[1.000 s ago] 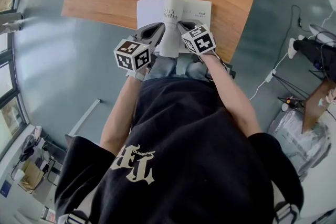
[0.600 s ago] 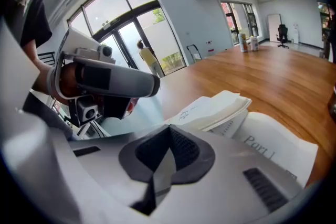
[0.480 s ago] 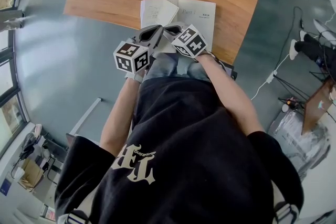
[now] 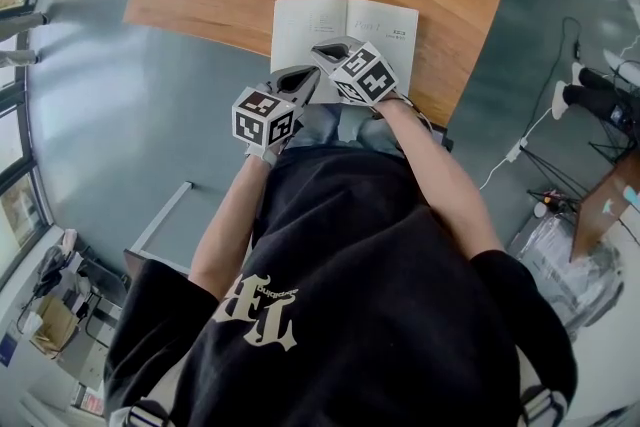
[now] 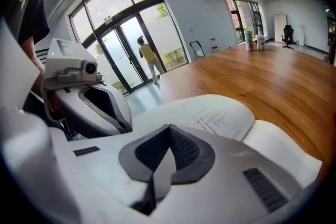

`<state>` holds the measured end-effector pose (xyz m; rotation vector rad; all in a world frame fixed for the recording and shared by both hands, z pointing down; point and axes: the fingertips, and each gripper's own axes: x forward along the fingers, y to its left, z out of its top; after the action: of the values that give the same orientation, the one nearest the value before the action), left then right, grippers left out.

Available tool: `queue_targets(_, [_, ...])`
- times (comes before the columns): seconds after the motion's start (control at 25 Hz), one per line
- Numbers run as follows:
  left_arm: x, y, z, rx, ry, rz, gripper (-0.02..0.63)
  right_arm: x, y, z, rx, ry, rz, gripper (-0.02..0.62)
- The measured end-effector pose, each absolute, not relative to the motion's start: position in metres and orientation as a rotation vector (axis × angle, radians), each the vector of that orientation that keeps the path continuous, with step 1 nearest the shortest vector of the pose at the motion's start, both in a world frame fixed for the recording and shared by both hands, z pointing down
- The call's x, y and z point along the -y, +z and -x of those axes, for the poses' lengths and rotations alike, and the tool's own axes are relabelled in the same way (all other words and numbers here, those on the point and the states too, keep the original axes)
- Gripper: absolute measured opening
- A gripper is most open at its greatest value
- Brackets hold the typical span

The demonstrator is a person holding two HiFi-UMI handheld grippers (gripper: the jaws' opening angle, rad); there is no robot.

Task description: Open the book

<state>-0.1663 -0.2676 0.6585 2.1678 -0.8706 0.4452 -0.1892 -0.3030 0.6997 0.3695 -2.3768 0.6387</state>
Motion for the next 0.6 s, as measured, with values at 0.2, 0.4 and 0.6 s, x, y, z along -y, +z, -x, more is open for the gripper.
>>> queue_targets(0.2, [0.276,0.674,0.156,0.832,0.488,-2.174,0.008,0.307,0.702,0.170,2.345,0.633,-0.412,-0.011])
queue_targets(0.4, [0.293,0.693,0.149,0.817,0.525,-2.166,0.008,0.308,0.715,0.129,2.275,0.637,-0.486,-0.011])
queue_targets(0.6, [0.304,0.725,0.154,0.835,0.577,-2.098,0.008,0.308,0.736,0.074,2.165,0.674,-0.594,-0.011])
